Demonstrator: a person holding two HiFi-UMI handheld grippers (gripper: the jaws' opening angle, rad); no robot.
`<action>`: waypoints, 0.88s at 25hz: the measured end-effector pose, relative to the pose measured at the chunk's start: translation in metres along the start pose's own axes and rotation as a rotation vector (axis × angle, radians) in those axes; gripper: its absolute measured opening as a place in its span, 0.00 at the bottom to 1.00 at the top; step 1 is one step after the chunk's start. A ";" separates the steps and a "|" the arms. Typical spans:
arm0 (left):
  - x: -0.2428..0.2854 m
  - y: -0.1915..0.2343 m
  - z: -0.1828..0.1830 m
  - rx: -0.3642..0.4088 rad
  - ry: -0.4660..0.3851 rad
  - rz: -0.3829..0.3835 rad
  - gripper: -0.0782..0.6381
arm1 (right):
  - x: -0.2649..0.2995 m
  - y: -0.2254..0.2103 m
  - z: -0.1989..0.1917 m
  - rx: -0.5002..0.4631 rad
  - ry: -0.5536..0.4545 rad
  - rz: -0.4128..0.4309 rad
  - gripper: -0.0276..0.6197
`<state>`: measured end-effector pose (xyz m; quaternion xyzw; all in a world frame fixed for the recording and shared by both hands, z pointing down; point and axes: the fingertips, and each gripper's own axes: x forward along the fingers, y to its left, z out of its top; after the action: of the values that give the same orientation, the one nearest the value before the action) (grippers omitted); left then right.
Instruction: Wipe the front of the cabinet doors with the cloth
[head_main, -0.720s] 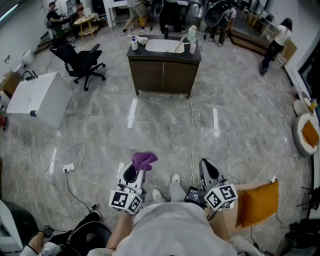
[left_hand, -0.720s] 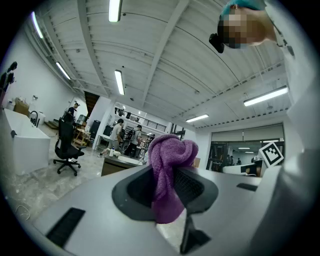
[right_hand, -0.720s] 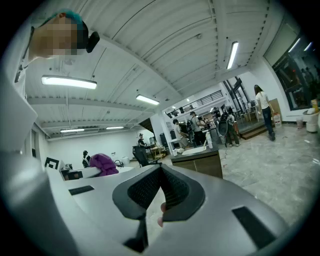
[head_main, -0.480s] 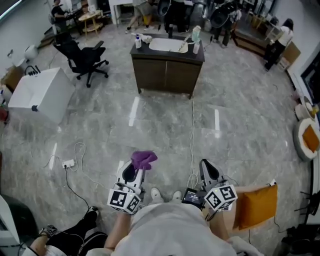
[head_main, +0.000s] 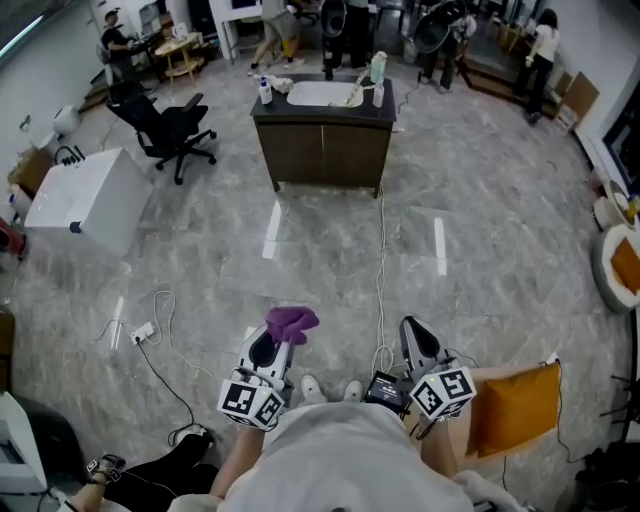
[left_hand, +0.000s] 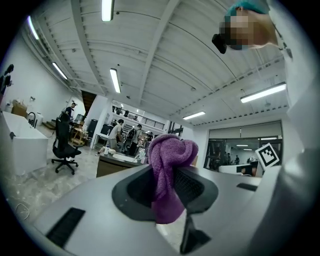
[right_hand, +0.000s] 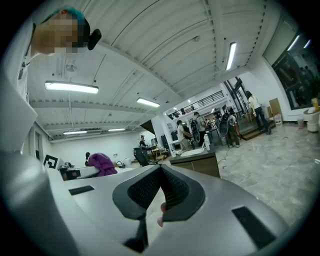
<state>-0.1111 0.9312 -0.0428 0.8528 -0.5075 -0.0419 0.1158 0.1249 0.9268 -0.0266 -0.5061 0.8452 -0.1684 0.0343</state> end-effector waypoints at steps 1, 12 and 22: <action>0.003 -0.007 0.000 0.005 0.002 -0.005 0.25 | -0.005 -0.004 0.002 0.000 -0.007 -0.001 0.09; 0.024 -0.066 -0.007 0.014 -0.023 0.010 0.25 | -0.063 -0.047 0.017 -0.011 -0.058 -0.015 0.09; 0.042 -0.064 -0.013 0.004 -0.020 0.043 0.25 | -0.049 -0.063 0.022 -0.050 -0.026 0.002 0.09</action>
<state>-0.0341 0.9259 -0.0434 0.8414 -0.5270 -0.0470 0.1098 0.2072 0.9365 -0.0324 -0.5081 0.8491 -0.1405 0.0325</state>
